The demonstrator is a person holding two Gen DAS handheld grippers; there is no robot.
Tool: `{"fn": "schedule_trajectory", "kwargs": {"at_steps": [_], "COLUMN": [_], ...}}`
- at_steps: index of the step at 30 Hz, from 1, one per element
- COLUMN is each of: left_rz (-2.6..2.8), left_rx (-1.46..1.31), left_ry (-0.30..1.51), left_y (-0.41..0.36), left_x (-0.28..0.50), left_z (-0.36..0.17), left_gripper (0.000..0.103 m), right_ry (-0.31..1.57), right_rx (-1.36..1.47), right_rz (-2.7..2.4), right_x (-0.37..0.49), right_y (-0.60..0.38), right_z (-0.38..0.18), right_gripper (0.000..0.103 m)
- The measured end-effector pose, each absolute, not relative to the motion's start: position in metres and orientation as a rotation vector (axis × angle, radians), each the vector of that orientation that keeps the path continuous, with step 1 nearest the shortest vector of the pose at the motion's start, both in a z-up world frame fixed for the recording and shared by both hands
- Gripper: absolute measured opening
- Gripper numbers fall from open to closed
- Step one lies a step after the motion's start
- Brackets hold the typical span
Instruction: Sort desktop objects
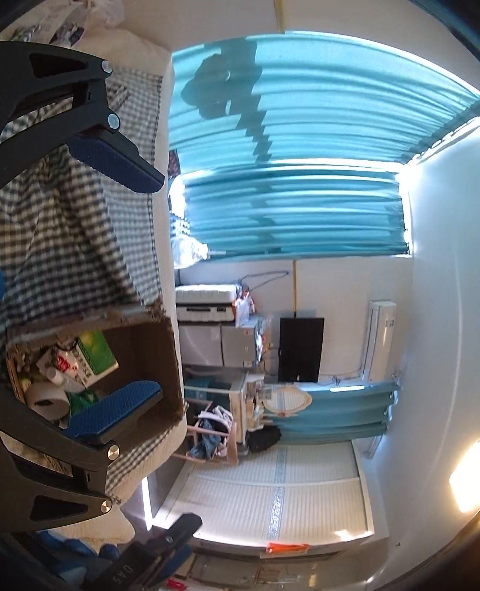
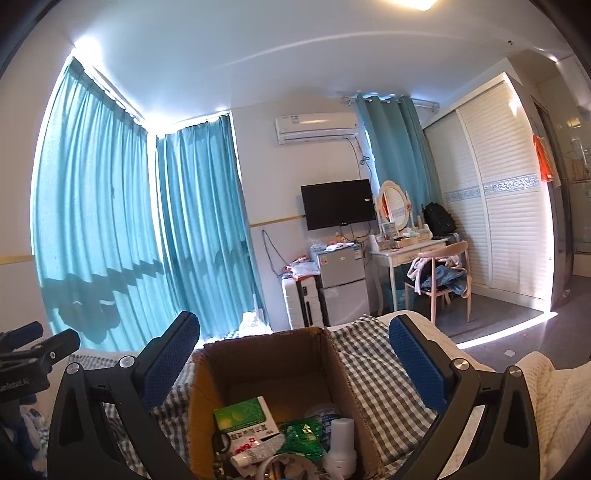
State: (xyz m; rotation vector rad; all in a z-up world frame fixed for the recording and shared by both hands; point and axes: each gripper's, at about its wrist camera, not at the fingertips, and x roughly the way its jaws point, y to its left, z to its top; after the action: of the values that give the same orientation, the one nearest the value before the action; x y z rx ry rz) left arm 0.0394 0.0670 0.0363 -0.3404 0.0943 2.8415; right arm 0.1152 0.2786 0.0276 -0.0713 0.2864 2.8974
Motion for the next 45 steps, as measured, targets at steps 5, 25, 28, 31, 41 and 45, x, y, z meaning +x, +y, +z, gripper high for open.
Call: {"fn": "schedule_trajectory", "kwargs": {"at_steps": [5, 25, 28, 31, 41, 45], "left_rz": [2.906, 3.042, 3.029, 3.027, 2.978, 2.992], "left_rx": [-0.342, -0.607, -0.639, -0.647, -0.576, -0.545], "left_ry": [0.059, -0.078, -0.059, -0.006, 0.072, 0.093], "left_y": [0.034, -0.064, -0.059, -0.048, -0.015, -0.006], "left_x": [0.04, -0.008, -0.014, -0.016, -0.005, 0.002], "left_z": [0.044, 0.003, -0.006, -0.012, -0.01, -0.007], "left_gripper": [0.103, 0.103, 0.103, 0.103, 0.103, 0.103], "right_ry": [0.244, 0.053, 0.049, 0.053, 0.1, 0.11], "right_rx": [-0.084, -0.273, -0.306, -0.33, -0.337, -0.344], "right_rz": [2.945, 3.115, 3.113, 3.103, 3.067, 3.06], "right_x": [0.111, 0.054, 0.049, 0.046, 0.049, 0.05], "right_y": [0.25, 0.149, 0.151, 0.157, 0.176, 0.18], "right_z": [0.036, -0.003, -0.009, -0.012, -0.011, -0.01], "right_gripper": [0.103, 0.103, 0.103, 0.103, 0.103, 0.103]}}
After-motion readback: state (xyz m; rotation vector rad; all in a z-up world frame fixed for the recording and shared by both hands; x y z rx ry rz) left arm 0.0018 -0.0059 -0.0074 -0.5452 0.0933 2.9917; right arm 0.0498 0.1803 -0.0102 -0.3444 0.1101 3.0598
